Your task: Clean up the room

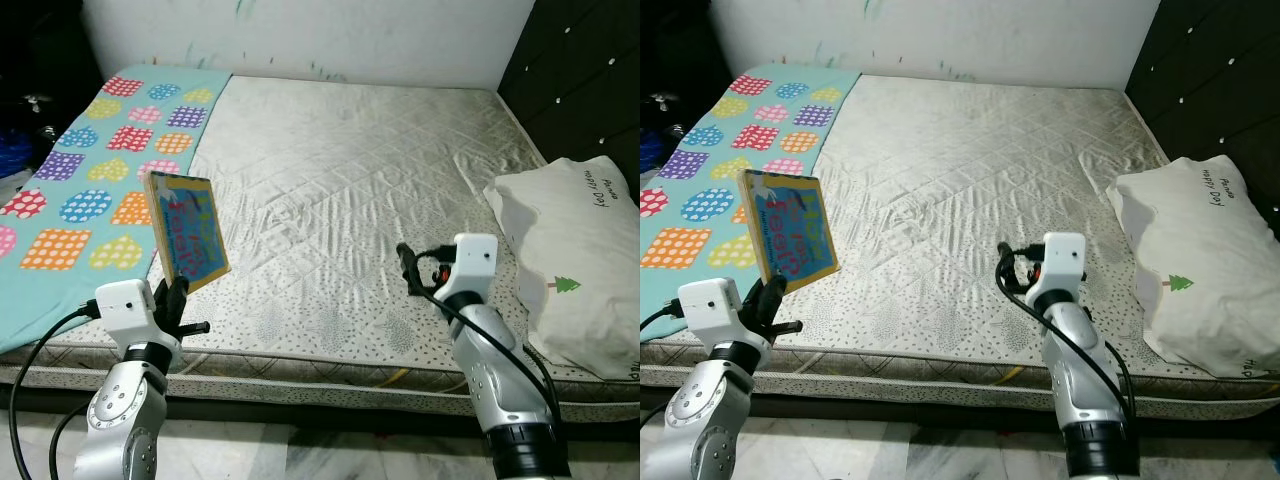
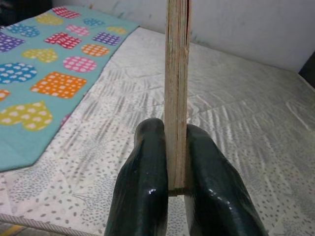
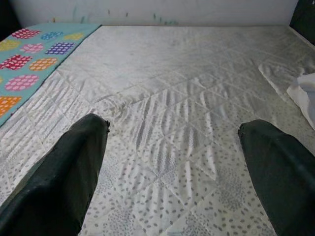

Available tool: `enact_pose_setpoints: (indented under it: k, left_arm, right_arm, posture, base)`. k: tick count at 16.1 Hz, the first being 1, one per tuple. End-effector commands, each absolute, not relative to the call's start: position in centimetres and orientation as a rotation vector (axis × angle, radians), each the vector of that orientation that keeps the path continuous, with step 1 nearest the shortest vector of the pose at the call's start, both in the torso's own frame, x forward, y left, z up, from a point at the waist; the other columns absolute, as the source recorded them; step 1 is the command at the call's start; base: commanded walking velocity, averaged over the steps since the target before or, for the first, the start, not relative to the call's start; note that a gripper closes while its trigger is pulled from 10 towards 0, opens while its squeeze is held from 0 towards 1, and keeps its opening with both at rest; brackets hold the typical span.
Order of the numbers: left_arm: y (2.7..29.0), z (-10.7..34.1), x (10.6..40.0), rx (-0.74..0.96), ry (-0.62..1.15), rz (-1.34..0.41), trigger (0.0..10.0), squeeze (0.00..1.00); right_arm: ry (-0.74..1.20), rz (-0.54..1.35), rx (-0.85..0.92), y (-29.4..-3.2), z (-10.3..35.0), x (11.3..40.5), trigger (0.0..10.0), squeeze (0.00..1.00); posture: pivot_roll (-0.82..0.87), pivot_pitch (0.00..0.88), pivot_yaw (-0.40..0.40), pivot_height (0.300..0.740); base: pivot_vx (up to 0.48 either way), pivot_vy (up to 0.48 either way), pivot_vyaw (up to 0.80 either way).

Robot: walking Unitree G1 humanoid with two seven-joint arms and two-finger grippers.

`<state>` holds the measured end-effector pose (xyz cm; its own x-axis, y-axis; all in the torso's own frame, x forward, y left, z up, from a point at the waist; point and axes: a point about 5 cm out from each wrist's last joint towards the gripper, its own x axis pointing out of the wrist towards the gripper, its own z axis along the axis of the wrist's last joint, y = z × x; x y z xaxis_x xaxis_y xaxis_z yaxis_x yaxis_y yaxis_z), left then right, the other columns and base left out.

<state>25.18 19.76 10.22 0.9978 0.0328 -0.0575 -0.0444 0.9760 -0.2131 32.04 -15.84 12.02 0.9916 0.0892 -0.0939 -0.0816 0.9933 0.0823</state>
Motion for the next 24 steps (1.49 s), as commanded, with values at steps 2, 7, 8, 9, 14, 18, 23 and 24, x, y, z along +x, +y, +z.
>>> enact_pose_setpoints:
  k: [2,7,8,9,14,18,23,24]
  left_arm:
    - [19.5,11.4,25.5,-0.198,-0.006,0.023,10.0,0.0]
    - [19.3,11.8,26.4,-0.208,-0.02,0.015,10.0,0.0]
    - [19.3,11.8,26.4,-0.208,-0.021,0.013,10.0,0.0]
    - [19.2,11.9,26.4,-0.213,-0.026,0.01,10.0,0.0]
    - [19.1,12.0,26.7,-0.209,-0.028,0.003,10.0,0.0]
    - [18.8,12.0,26.7,-0.211,-0.027,-0.008,10.0,0.0]
    - [18.8,12.1,26.8,-0.213,-0.026,-0.013,10.0,0.0]
    - [18.8,12.1,26.8,-0.212,-0.027,-0.013,10.0,0.0]
  right_arm:
    - [0.108,0.061,0.09,-16.5,12.0,32.2,10.0,0.0]
    - [0.11,0.024,0.092,-17.0,11.7,31.8,10.0,0.0]
    - [0.11,0.023,0.092,-17.0,11.7,31.8,10.0,0.0]
    - [0.108,0.018,0.096,-17.0,11.9,32.0,10.0,0.0]
    - [0.093,0.031,0.095,-16.5,12.0,32.2,10.0,0.0]
    - [0.1,0.037,0.09,-16.3,11.7,31.9,10.0,0.0]
    - [0.103,0.038,0.088,-16.3,11.6,31.9,10.0,0.0]
    - [0.104,0.04,0.085,-16.3,11.6,31.9,10.0,0.0]
  posture:
    - [0.04,0.093,-0.053,0.74]
    - [0.03,0.084,-0.047,0.74]
    - [0.03,0.084,-0.047,0.74]
    - [0.03,0.082,-0.047,0.74]
    - [0.04,0.08,-0.046,0.74]
    - [0.03,0.084,-0.042,0.74]
    - [0.03,0.084,-0.041,0.74]
    - [0.03,0.084,-0.041,0.74]
  base:
    - [0.0,0.0,-0.66]
    - [0.0,0.0,-0.8]
    - [0.0,0.0,-0.8]
    - [0.0,0.0,-0.8]
    - [0.0,0.0,-0.48]
    - [0.0,0.0,0.0]
    - [0.0,-0.049,0.0]
    - [0.0,-0.259,0.0]
